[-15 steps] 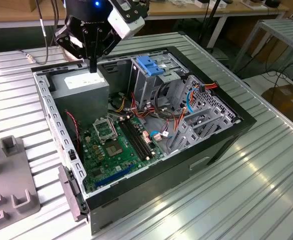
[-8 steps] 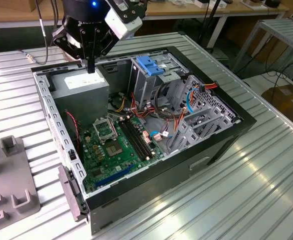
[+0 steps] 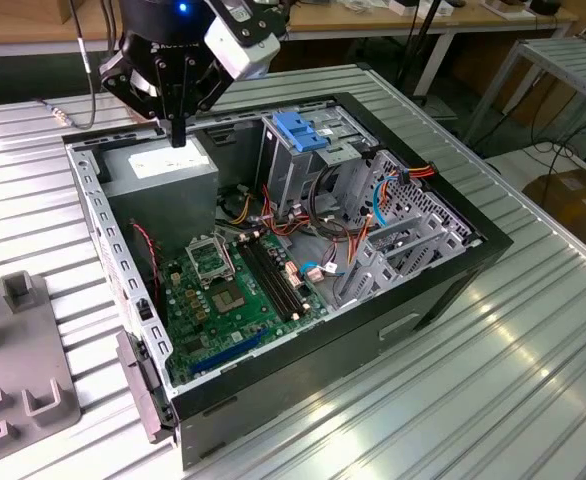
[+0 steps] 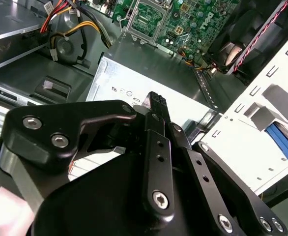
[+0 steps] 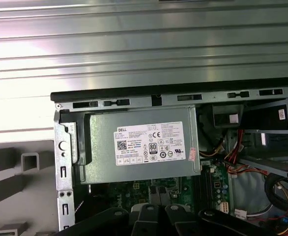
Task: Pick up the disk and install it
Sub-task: 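Reach for the disk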
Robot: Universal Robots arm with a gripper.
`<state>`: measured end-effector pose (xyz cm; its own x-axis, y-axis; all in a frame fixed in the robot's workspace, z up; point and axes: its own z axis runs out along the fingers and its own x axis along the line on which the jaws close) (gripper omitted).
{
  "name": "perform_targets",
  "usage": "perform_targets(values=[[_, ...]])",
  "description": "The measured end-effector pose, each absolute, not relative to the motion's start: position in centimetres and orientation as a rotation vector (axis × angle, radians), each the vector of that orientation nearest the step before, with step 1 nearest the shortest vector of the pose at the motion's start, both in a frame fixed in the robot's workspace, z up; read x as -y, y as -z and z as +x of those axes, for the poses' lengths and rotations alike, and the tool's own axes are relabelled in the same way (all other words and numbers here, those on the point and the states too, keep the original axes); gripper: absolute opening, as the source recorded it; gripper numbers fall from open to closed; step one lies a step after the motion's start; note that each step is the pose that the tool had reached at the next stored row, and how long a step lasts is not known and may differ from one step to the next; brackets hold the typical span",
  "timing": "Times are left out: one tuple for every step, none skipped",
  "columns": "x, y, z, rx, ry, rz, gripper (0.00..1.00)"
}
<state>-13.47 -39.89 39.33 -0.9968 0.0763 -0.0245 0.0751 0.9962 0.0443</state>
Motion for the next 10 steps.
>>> perform_targets(values=[[39.89, -39.33, -13.57, -3.112, -0.068, 0.118, 0.10], [39.89, -39.33, -13.64, -3.112, -0.068, 0.118, 0.10], [39.89, -39.33, -13.69, -3.112, -0.068, 0.118, 0.10], [39.89, -39.33, -13.75, -3.112, -0.068, 0.118, 0.10], [39.89, -39.33, -13.81, -3.112, -0.068, 0.118, 0.10], [39.89, -39.33, -13.87, -3.112, -0.068, 0.118, 0.10], [39.89, -39.33, -13.93, -3.112, -0.068, 0.118, 0.10], [39.89, -39.33, -14.00, -3.112, -0.068, 0.118, 0.10], [39.89, -39.33, -14.05, -3.113, -0.068, 0.118, 0.10], [39.89, -39.33, -14.20, -3.113, -0.068, 0.118, 0.10]])
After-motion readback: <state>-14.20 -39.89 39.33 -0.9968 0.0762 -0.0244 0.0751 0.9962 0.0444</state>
